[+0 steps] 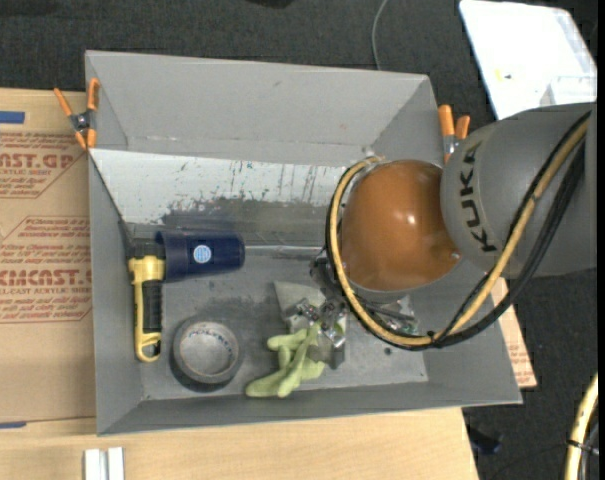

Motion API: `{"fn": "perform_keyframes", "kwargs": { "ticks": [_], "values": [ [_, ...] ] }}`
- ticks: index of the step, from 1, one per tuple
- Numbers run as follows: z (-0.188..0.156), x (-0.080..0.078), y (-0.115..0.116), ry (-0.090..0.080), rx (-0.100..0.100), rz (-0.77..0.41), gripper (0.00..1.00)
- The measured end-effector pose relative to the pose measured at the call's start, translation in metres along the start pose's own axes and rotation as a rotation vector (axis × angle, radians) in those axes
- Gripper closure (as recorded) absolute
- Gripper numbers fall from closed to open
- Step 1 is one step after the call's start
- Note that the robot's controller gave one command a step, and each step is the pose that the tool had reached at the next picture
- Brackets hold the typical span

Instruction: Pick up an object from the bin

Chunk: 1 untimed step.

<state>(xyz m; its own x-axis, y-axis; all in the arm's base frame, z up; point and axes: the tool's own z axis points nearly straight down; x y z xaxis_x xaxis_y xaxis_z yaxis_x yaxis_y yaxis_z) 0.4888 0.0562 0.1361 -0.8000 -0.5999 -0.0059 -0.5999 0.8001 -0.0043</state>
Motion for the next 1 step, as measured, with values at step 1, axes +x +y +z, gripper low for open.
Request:
{"fn": "perform_keyframes", "kwargs": {
  "ticks": [1],
  "values": [
    [-0.0907, 0.0024, 0.0007, 0.003, -0.002, -0.054, 1.00]
  ]
}}
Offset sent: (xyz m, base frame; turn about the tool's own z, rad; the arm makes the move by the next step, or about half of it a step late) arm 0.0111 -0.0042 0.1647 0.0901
